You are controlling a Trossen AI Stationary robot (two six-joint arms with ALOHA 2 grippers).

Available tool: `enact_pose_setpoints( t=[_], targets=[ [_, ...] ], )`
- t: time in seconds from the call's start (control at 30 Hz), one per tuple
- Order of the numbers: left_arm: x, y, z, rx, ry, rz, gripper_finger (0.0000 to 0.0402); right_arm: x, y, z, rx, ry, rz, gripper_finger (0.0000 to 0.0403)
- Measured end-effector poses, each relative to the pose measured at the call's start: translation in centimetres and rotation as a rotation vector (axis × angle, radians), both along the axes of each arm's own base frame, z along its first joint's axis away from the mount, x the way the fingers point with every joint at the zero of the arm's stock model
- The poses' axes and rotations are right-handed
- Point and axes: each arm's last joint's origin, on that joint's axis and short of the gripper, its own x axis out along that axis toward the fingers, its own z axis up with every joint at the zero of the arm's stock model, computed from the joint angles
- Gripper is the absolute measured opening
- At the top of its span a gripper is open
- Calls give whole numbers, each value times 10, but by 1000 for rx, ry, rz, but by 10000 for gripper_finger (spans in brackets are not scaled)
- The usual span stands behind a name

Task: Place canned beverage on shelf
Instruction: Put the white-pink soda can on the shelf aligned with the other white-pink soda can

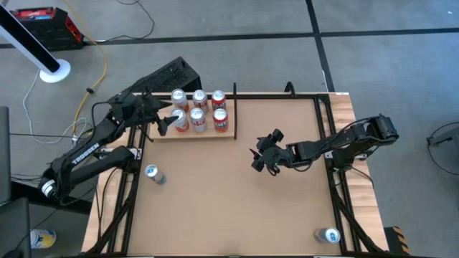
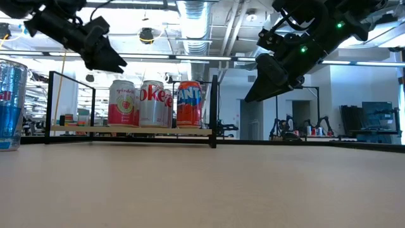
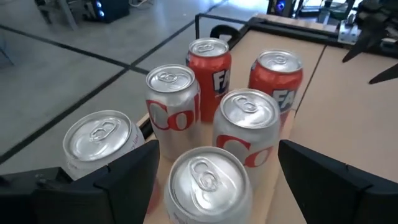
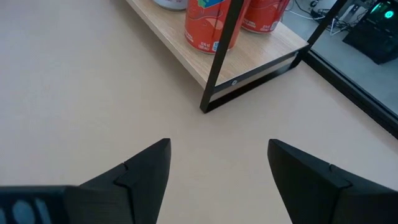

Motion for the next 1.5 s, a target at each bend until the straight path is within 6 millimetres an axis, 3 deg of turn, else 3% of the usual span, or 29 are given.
enact_pose_setpoints(
  t=[0.27, 0.53, 0.7, 1.0, 1.5],
  targets=[
    [-11, -27, 9, -5, -69, -52, 313, 0, 0, 0, 6, -5, -4, 290],
    [-4, -38, 2, -13, -11, -171, 276, 0, 0, 0, 6, -6, -5, 290],
    [2, -36, -2, -6, 27, -207, 208, 0, 0, 0, 7, -11, -5, 290],
    [6, -31, -11, 8, 143, -180, 16, 3, 0, 3, 13, -54, -5, 290],
    [29, -8, -32, -100, 328, -109, 0, 3, 0, 4, 13, -64, -4, 290]
  ],
)
